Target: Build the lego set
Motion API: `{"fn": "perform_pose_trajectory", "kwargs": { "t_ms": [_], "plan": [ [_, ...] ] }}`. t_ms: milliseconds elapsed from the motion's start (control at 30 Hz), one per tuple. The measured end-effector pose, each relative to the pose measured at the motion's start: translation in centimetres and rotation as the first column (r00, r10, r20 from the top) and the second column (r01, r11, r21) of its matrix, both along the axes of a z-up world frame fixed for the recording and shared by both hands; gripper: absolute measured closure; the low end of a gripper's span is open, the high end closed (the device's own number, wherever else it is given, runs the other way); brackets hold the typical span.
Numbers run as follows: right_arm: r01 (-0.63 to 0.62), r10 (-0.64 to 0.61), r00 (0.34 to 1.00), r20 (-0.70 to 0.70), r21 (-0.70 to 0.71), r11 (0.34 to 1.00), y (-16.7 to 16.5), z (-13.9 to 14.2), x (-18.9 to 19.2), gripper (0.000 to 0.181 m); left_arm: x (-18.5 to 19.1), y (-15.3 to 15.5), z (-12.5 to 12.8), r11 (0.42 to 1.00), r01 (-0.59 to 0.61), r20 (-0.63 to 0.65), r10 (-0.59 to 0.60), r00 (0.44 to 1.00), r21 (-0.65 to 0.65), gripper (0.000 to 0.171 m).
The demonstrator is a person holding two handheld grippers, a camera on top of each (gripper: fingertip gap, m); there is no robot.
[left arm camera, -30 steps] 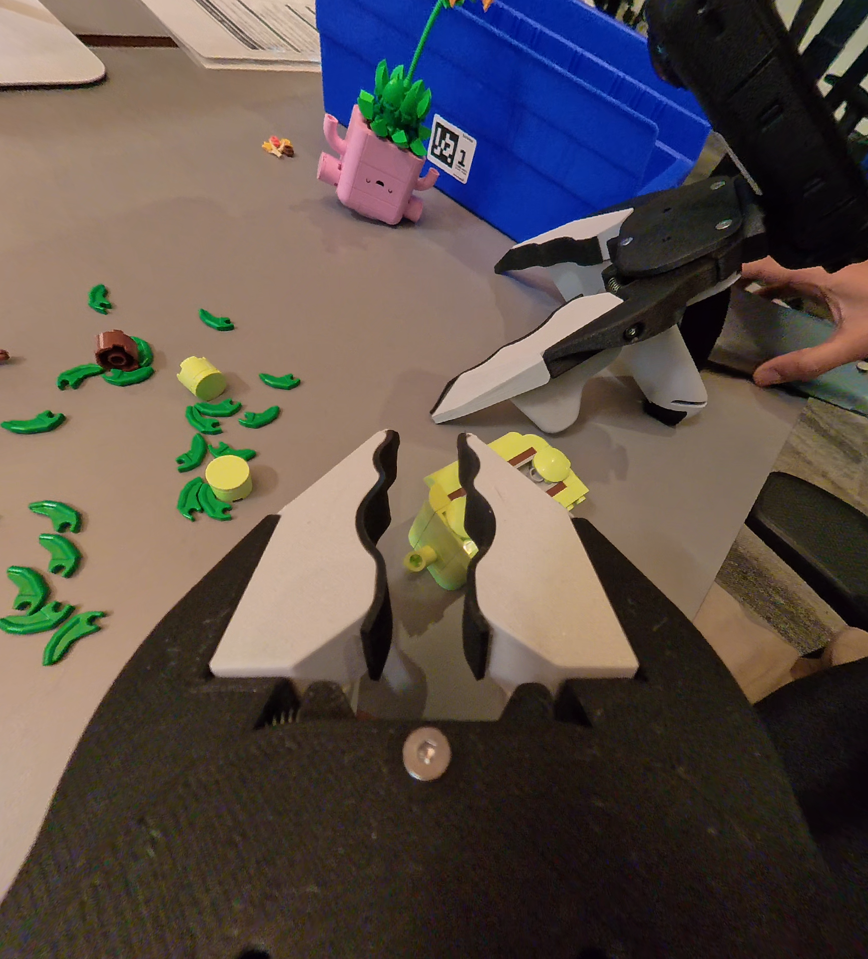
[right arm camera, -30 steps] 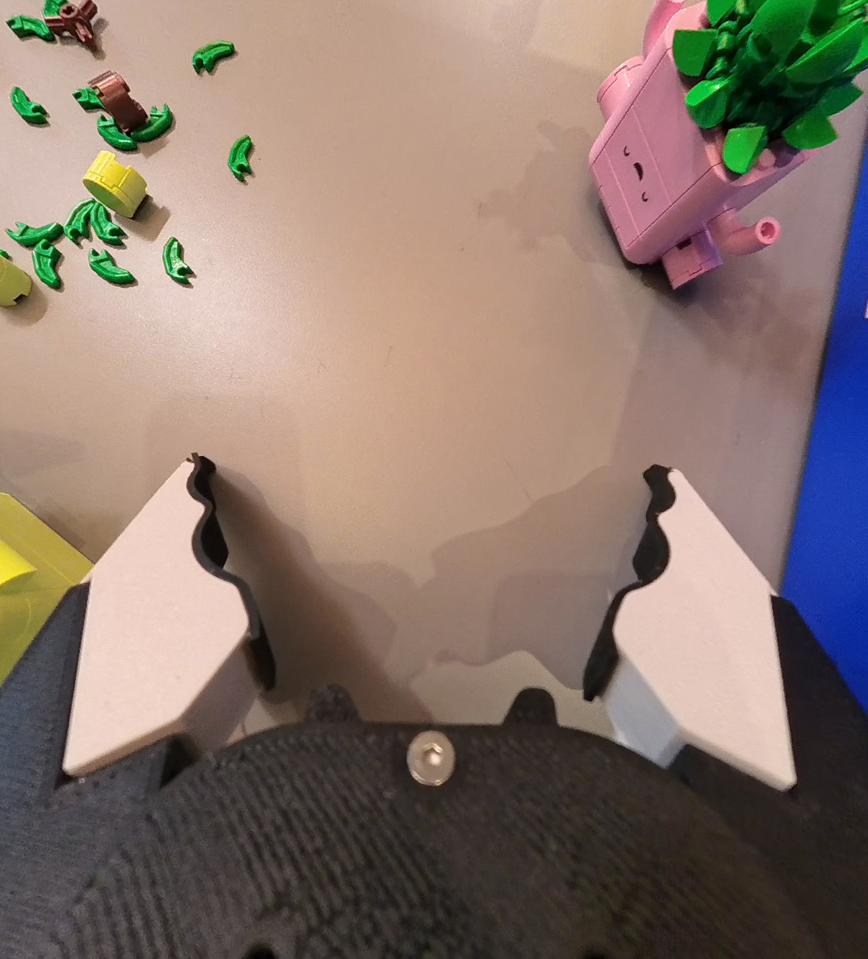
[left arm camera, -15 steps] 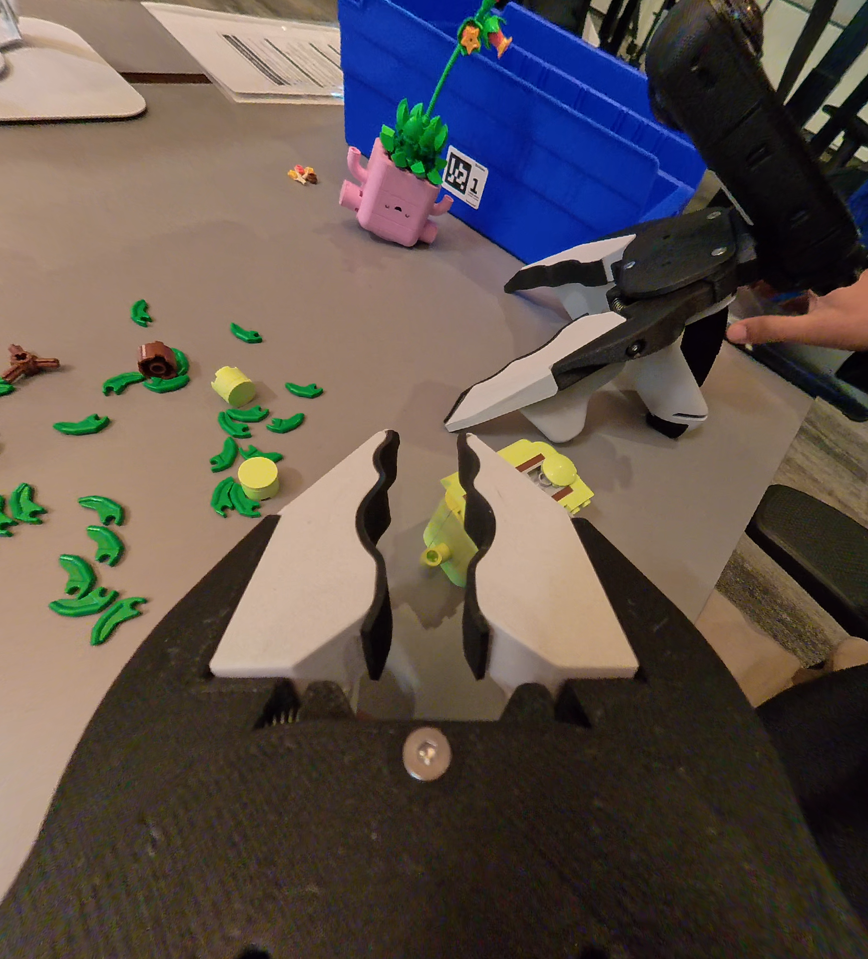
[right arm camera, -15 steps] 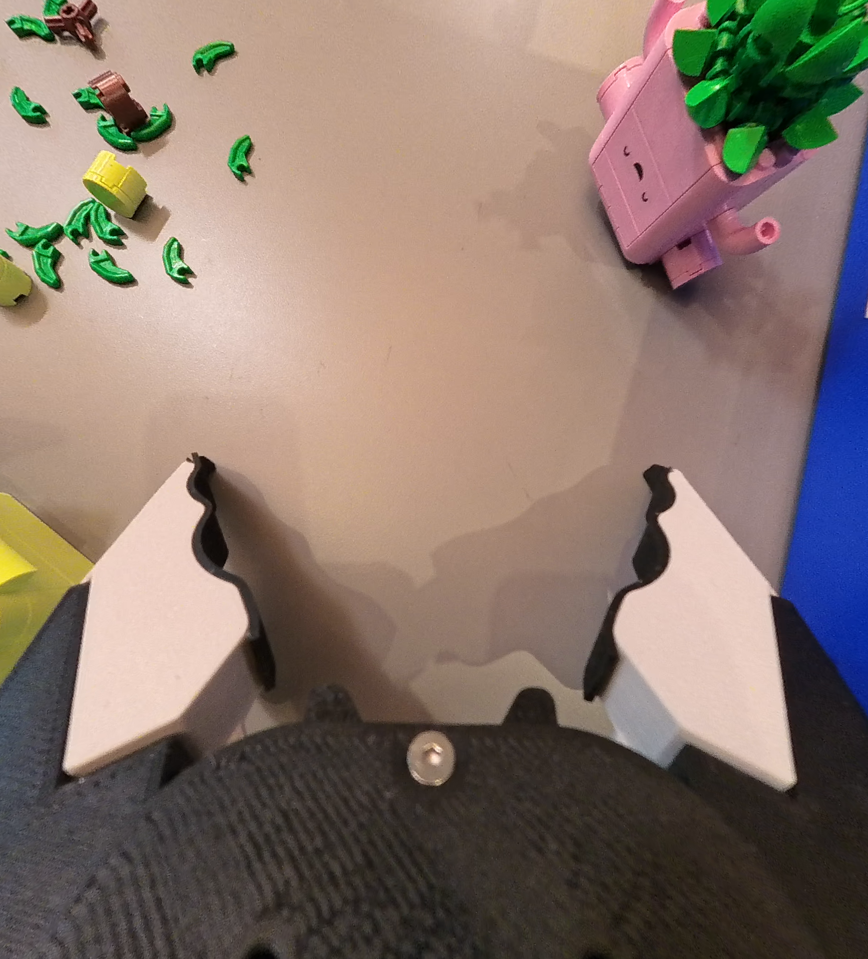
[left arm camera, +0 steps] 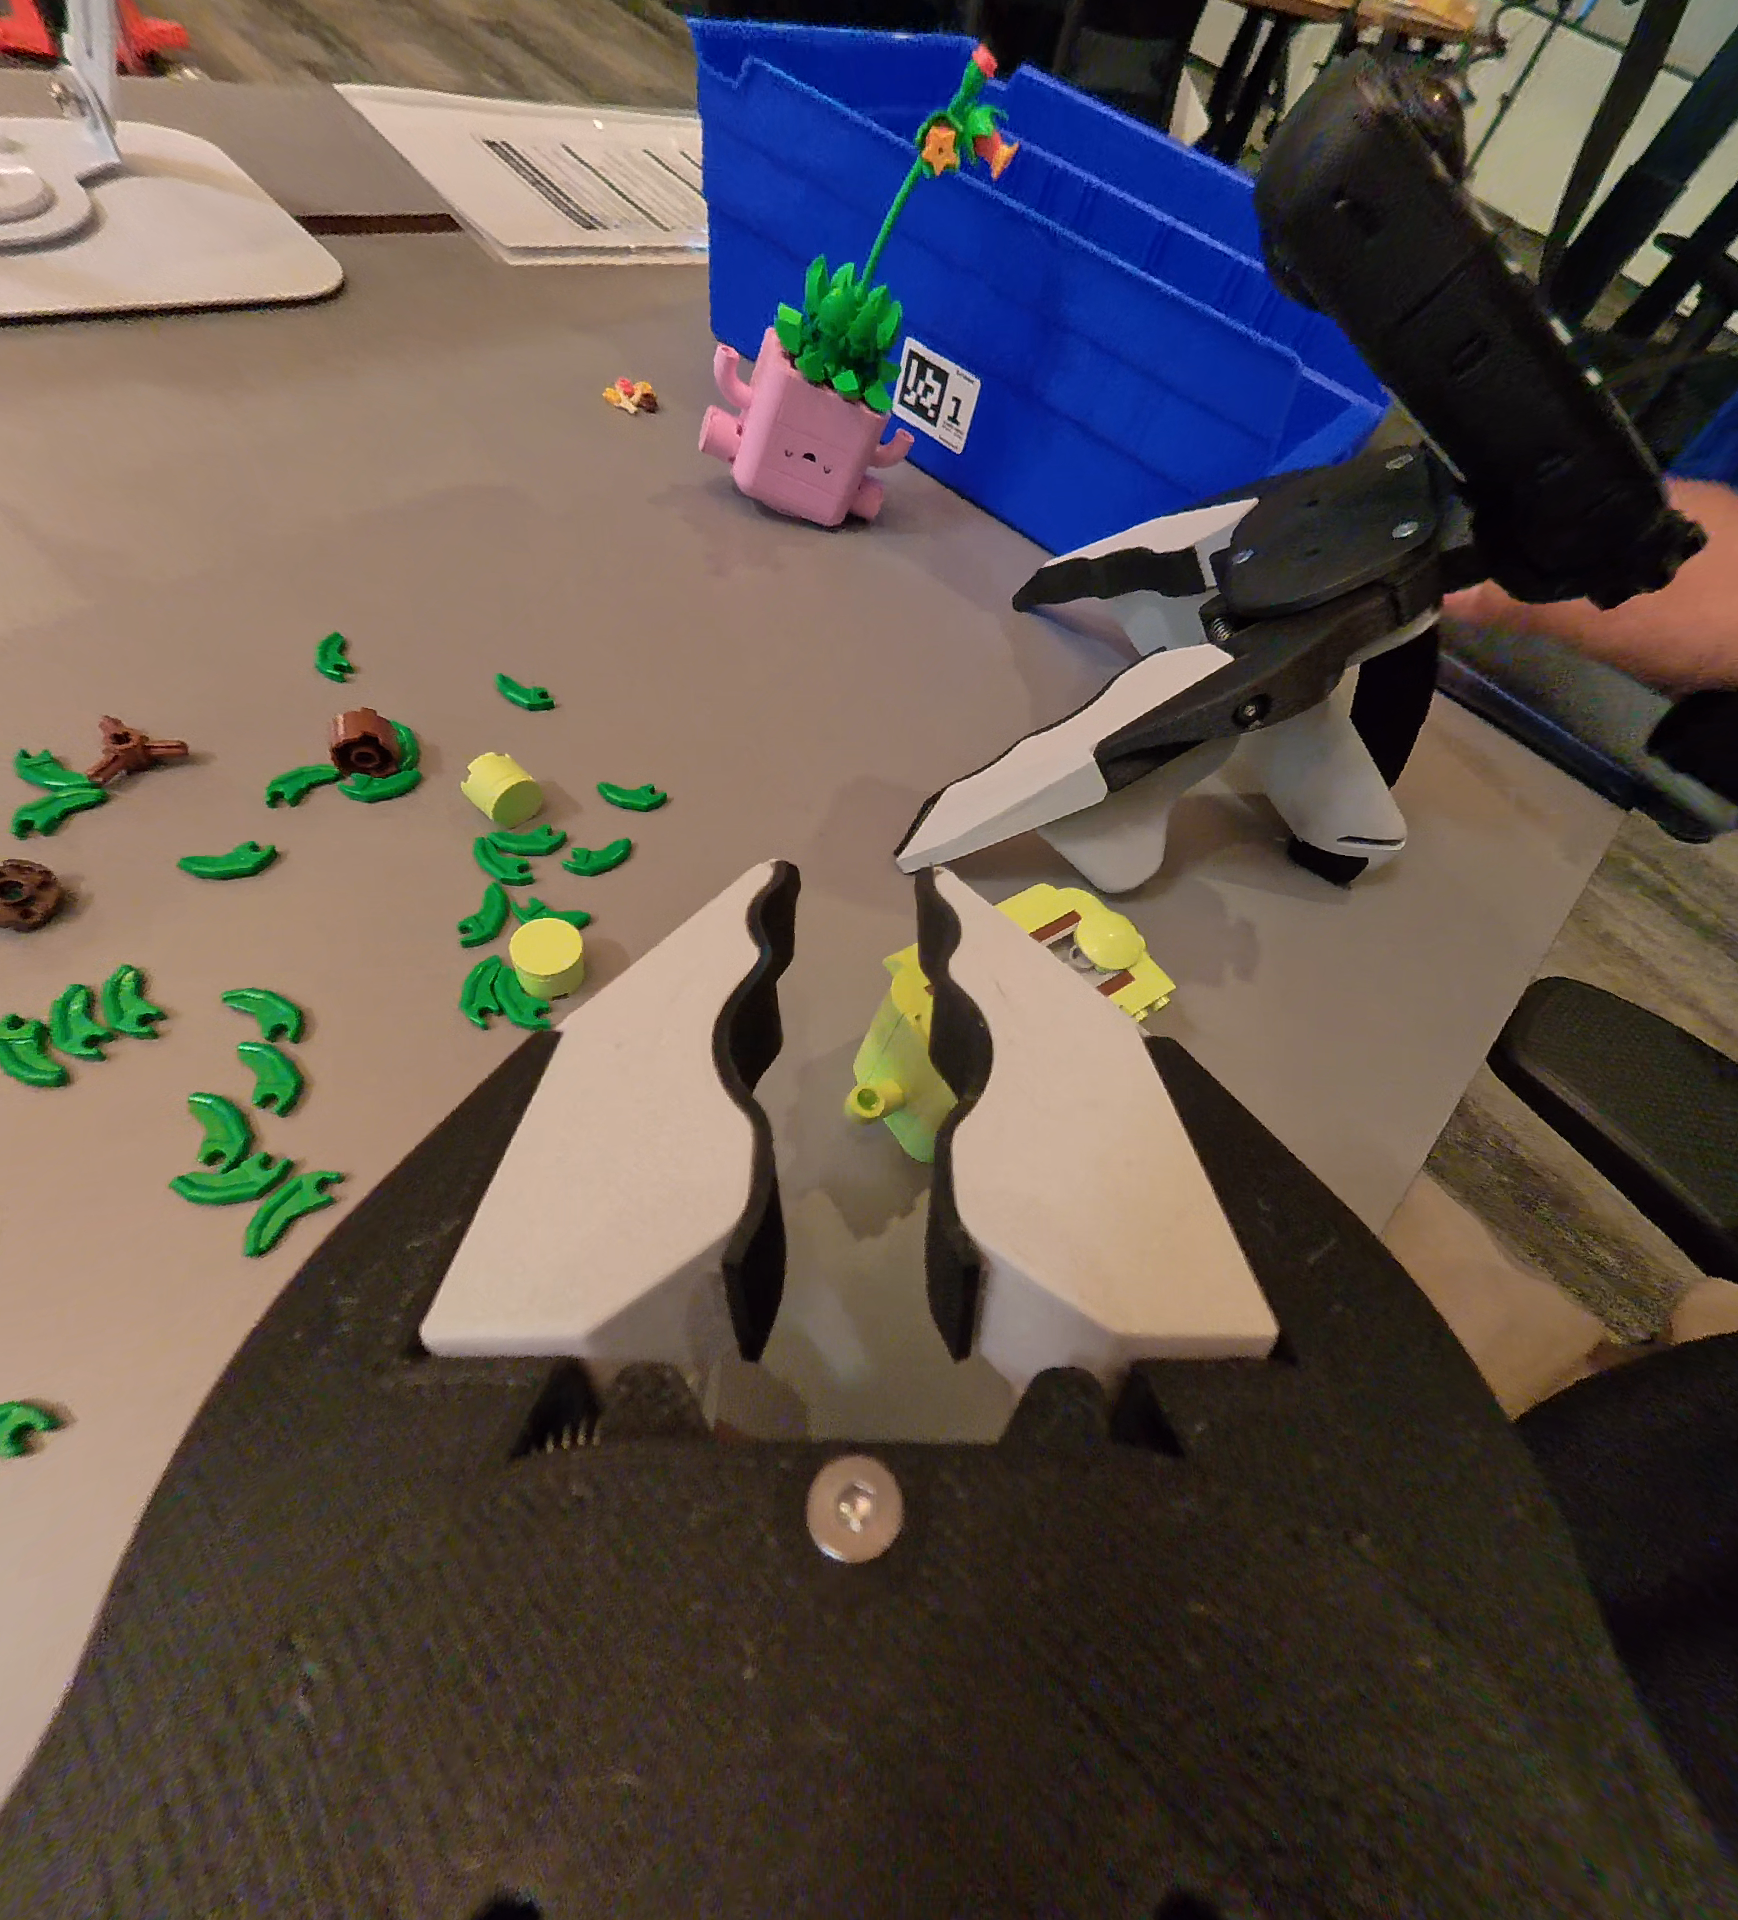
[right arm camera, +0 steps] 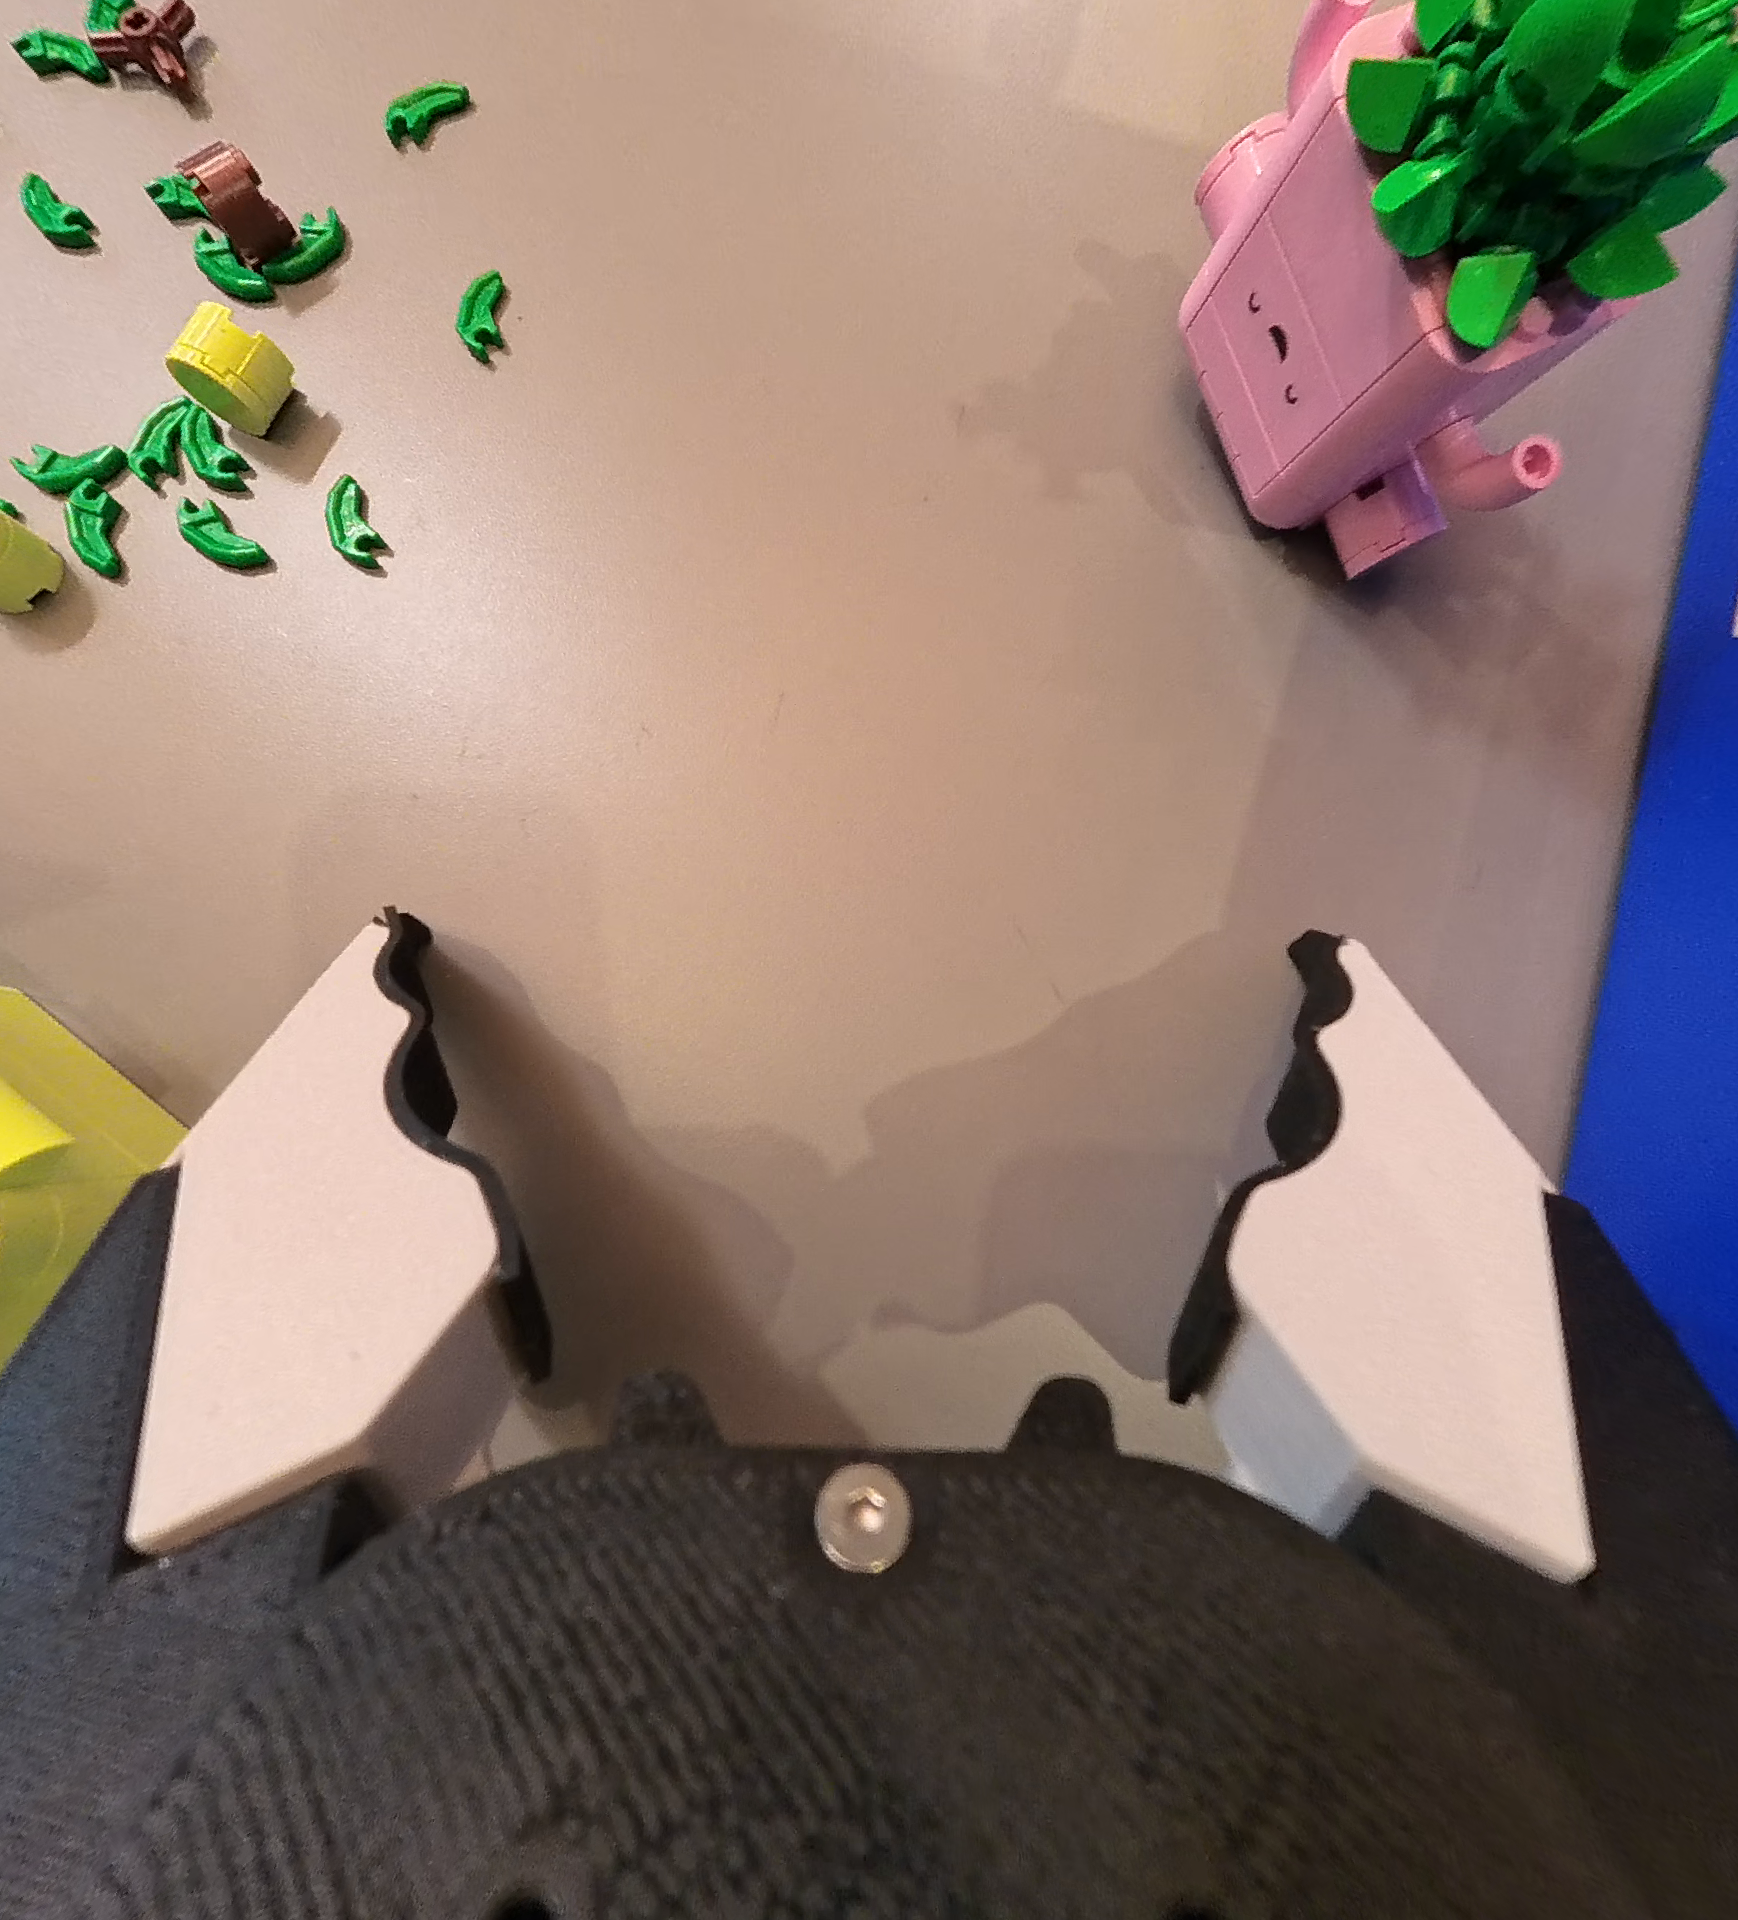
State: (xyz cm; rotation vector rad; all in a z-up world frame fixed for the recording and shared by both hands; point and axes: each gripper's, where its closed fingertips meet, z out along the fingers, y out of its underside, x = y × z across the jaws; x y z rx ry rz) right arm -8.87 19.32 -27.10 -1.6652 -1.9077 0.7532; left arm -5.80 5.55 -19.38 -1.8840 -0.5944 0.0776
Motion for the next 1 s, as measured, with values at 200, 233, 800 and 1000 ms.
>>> {"fn": "perform_pose_trajectory", "kwargs": {
  "t_ms": [200, 233, 800, 1000],
  "plan": [
    [0.000, 0.000, 1.000, 0.000, 0.000, 1.000, 0.0, 0.0, 0.0, 0.022, -0.3, -0.6, -0.1, 1.000, -0.022, 0.006, 0.022, 1.000, 0.000, 0.150],
    [0.000, 0.000, 1.000, 0.000, 0.000, 1.000, 0.0, 0.0, 0.0, 0.022, -0.3, -0.6, -0.1, 1.000, -0.023, 0.004, 0.023, 1.000, 0.001, 0.150],
    [-0.136, 0.136, 0.991, 0.001, -0.003, 0.991, -0.5, 0.0, -0.8, 0.022, -0.5, -2.1, 0.1, 1.000, -0.028, -0.080, 0.027, 0.996, -0.010, 0.148],
    [-0.183, 0.179, 0.977, -0.117, -0.026, 0.983, -1.5, 2.0, -0.3, 0.050, 1.2, -2.8, 0.6, 0.991, 0.128, -0.120, -0.123, 0.985, 0.031, 0.142]
  ]
}}
